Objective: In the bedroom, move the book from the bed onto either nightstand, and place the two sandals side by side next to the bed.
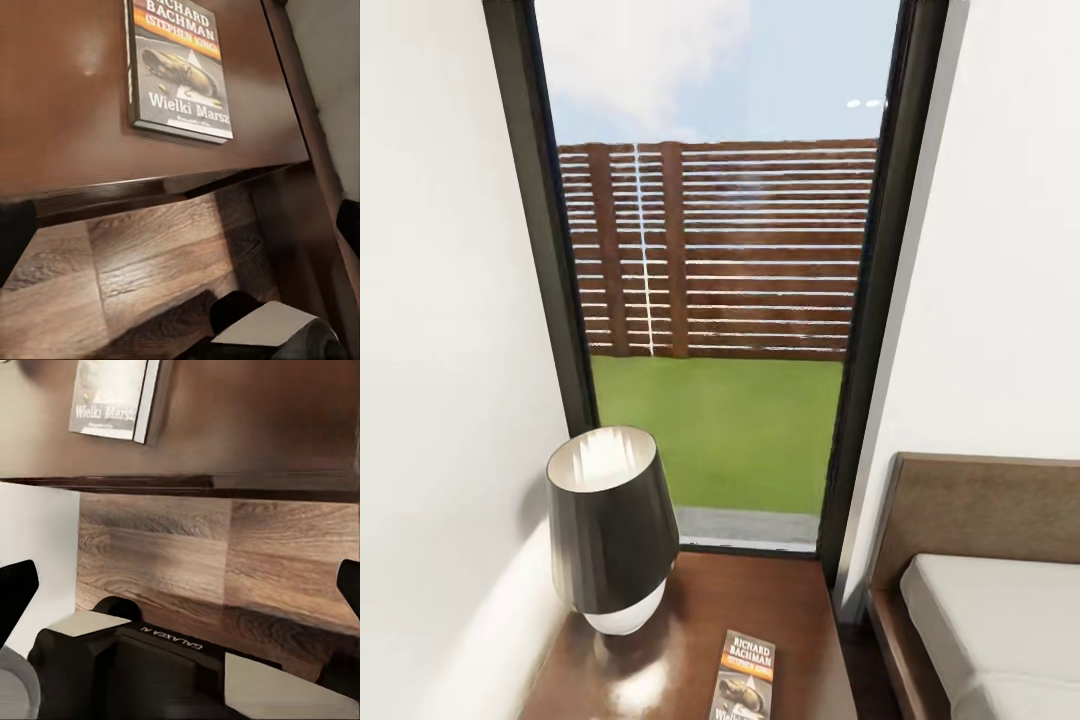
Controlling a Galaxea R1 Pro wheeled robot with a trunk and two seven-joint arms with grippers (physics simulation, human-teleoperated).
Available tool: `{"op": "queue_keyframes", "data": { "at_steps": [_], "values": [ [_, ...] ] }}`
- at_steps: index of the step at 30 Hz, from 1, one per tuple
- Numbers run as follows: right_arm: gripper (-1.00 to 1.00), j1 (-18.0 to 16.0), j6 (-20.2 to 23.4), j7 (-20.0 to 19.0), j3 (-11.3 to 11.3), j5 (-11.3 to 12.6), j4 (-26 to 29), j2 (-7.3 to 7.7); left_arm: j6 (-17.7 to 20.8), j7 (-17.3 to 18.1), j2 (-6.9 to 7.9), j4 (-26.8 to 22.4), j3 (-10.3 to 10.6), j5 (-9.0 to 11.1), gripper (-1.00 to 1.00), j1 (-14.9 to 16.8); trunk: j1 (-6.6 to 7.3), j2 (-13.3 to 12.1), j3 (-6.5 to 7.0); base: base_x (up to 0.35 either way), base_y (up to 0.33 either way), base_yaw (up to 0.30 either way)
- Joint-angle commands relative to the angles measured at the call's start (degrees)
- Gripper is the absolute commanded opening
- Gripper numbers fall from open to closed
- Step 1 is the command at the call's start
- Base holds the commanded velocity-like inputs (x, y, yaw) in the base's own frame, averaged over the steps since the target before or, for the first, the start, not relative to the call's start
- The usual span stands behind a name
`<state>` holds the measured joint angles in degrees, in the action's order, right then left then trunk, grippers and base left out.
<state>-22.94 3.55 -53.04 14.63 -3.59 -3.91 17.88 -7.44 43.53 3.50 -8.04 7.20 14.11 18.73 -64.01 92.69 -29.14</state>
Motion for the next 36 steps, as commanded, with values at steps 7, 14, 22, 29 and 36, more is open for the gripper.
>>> {"op": "queue_keyframes", "data": {
  "at_steps": [7, 14, 22, 29, 36],
  "values": [
    [1.00, 3.01, 0.32, 6.28, 0.67, -0.28, -0.64, -0.11, -3.48, -10.05, -2.51, 5.89, 0.42, 0.43, 1.00, 0.01, 1.55, -2.79, 1.21, 0.000, 0.000, 0.000],
    [1.00, 3.35, 0.32, 14.31, 0.68, -0.28, -0.74, -0.52, -3.84, -26.35, -6.69, 6.69, 0.37, -0.13, 1.00, -1.21, 3.09, -5.60, 2.47, 0.000, 0.000, 0.000],
    [1.00, 4.58, 0.39, 15.04, 0.67, -0.33, -0.75, -0.56, -3.47, -29.62, -7.15, 6.85, 0.36, -5.10, 1.00, -2.25, 4.84, -8.80, 3.90, 0.000, 0.000, 0.000],
    [1.00, 4.81, 0.43, 15.15, 0.67, -0.35, -0.75, -0.56, 0.34, -37.98, -7.19, 6.89, 0.35, -7.45, 1.00, -2.53, 6.38, -11.61, 5.16, 0.000, 0.000, 0.000],
    [1.00, 5.27, 0.53, 14.99, 0.65, -0.71, -0.76, -2.74, 3.11, -45.05, -7.03, 6.89, 0.28, -7.92, 1.00, -4.50, 7.92, -14.42, 6.42, 0.000, 0.000, 0.000]
  ]
}}
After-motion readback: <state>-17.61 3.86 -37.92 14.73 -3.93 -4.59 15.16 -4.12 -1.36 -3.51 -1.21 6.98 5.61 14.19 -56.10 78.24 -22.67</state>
